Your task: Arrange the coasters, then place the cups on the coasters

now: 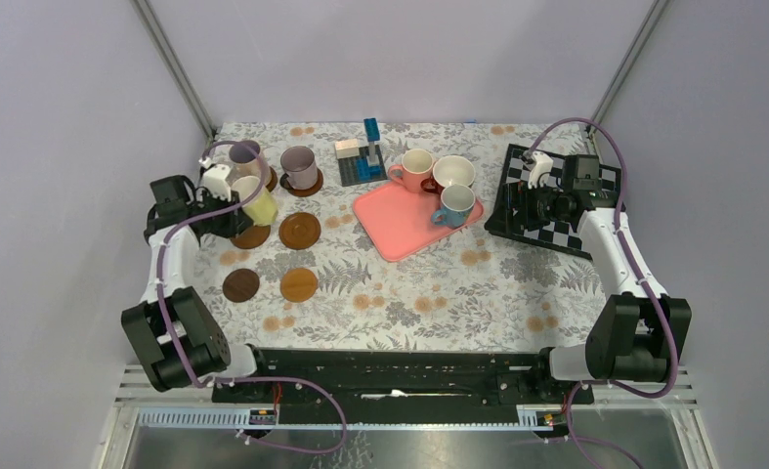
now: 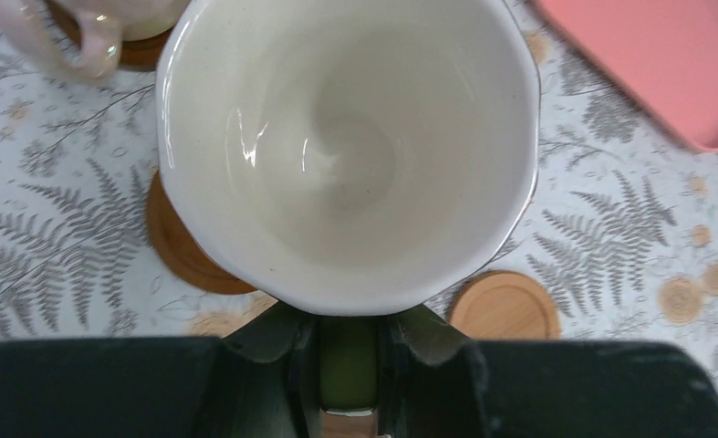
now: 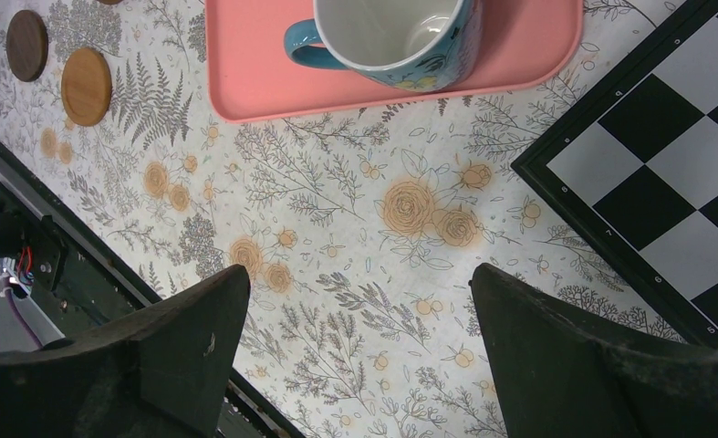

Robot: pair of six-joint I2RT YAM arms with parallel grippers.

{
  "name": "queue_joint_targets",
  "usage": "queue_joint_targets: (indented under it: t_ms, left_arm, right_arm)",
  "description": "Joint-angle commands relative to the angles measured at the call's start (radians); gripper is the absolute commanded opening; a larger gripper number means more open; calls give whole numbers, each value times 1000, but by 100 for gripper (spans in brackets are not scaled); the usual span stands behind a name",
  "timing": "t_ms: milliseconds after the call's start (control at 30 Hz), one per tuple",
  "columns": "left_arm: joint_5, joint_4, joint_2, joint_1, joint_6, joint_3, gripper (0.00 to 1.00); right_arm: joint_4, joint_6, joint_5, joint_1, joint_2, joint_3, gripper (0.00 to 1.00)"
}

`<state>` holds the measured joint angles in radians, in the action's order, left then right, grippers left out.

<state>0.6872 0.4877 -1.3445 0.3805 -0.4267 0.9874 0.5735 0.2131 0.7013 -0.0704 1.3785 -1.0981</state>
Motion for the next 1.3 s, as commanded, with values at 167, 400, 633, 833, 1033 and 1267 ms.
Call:
queue_joint_targets:
  t_ms: [167,400,633,833,1033,1267]
  left_arm:
    - [95,9,-144,137,-273,98,0]
    - [97,-5,-206,155,-360,112,0]
    - [64,-51,-222,156,-392,104,0]
    - [27,-106,-227,156,-405,71,0]
    - [40,-84,-267,156,-382,88,1]
    - [35,-89,-281,156,-383,88,3]
  right_arm:
    - [-4,14,30,-3,-28,13,98]
    - [-4,16,33,-3,-16,11,98]
    - [-4,17,33,-3,-6,9,98]
    - [-3,18,33,-3,-4,9,98]
    - [-4,17,31,-3,-4,9,98]
    - [-3,19,30,-3,-6,9,98]
